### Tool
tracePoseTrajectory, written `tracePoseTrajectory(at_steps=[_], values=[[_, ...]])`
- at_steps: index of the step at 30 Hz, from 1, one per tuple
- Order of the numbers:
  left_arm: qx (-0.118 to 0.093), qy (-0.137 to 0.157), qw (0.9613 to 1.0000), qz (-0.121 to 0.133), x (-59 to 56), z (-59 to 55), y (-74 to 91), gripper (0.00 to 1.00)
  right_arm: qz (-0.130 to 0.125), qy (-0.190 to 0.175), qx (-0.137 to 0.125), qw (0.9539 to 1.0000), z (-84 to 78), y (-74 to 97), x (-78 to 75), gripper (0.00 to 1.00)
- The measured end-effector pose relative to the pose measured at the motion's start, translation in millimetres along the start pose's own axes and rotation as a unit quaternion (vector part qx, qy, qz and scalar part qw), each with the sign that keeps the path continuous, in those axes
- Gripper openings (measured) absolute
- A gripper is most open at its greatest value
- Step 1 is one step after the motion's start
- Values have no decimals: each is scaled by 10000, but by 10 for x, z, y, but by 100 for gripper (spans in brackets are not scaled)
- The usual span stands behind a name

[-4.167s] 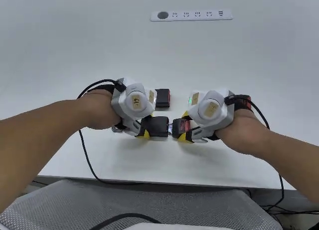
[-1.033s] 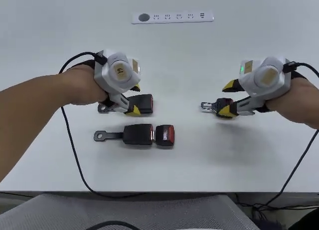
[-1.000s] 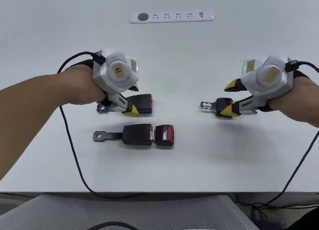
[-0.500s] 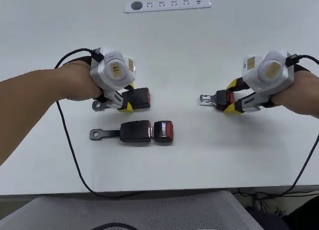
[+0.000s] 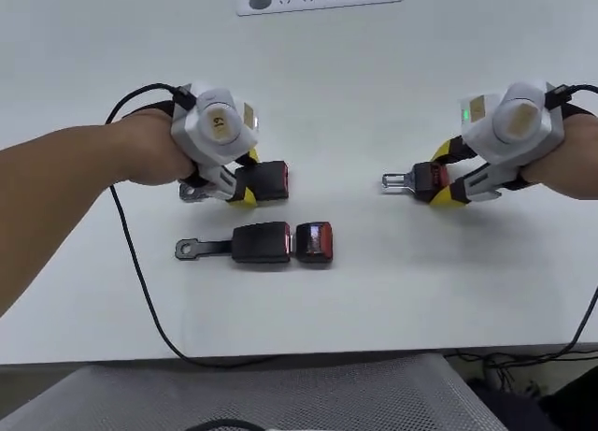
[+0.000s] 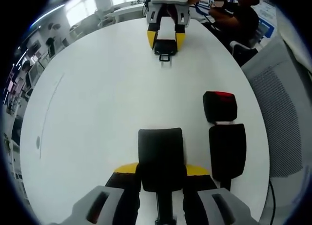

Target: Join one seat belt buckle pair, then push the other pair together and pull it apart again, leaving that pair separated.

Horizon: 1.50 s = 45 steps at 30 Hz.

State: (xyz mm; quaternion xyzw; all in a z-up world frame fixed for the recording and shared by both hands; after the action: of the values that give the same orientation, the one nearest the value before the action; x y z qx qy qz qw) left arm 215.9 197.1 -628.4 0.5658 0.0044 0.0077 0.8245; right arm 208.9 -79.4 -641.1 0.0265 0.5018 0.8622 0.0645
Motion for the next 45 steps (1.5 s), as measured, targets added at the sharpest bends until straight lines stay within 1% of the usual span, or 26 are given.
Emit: tracePoseTrajectory(at_steps=[5,9,10,12,14,15,16,17,18,19,22,26,30,33,34,35,37,39,43,45], values=[[29,-25,10000,-9,7,0,-5,34,-30,56,-50,10000,128,-75,23,33],[50,-16,10000,-10,-14,19,6,33,-24,115,-152,9998,351,-194,90,33],[44,-6,10000,-17,-10,14,4,33,-17,134,-168,9998,415,-237,86,33],[26,15,10000,-21,-4,6,2,33,-61,157,-194,9997,548,-307,114,33],[7,28,10000,-15,-9,10,5,33,-54,188,-248,9995,654,-357,150,33],[-3,33,10000,-9,-11,10,6,33,-42,180,-298,9994,721,-399,152,33],[-9,34,10000,-7,-13,9,7,33,-41,178,-310,9994,743,-413,152,33],[-35,45,10000,0,4,-8,-4,33,-29,206,-351,9992,833,-464,179,33],[-40,49,10000,1,5,-9,-4,33,-31,210,-357,9991,853,-475,186,33],[-47,52,10000,6,-1,-4,-2,33,-46,183,-399,9990,916,-523,171,33],[-20,40,10000,-2,16,-11,-15,33,-110,42,-436,9990,996,-562,149,33],[13,14,10000,-29,32,-16,-25,33,-110,30,-397,9991,1085,-615,119,33],[33,-14,10000,-36,25,-9,-26,33,-120,43,-427,9990,1145,-647,138,33],[20,-5,10000,-37,18,-5,-23,33,-124,85,-379,9992,1154,-635,144,33],[15,-5,10000,-35,14,-2,-21,33,-154,162,-397,9990,1156,-627,146,33],[14,-3,10000,-35,11,0,-19,33,-144,147,-410,9989,1158,-626,148,33],[12,-30,10000,-43,9,1,-22,33,-114,98,-521,9985,1188,-622,172,33],[10,-54,10000,-49,0,9,-18,33,-123,175,-524,9984,1201,-653,172,32],[-48,-80,9999,-61,6,0,-22,33,-92,168,-638,9978,1241,-698,143,32],[-27,-129,9999,-40,7,-3,-25,33,-90,175,-604,9980,1237,-711,134,32]])
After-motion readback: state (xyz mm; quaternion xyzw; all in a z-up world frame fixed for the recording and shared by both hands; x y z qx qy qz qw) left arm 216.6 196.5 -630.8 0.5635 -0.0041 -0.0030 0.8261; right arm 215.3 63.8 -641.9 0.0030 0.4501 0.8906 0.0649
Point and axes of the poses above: the centre of the closed fingertips' face, and the gripper's own axes: y roughly backward along the fingers, x roughly to its left, z roughly out of its top, the point moved 6 cm from there along y, roughly backward along the fingers, and after that the axes turned 1 degree about x, right-handed, at the moved point
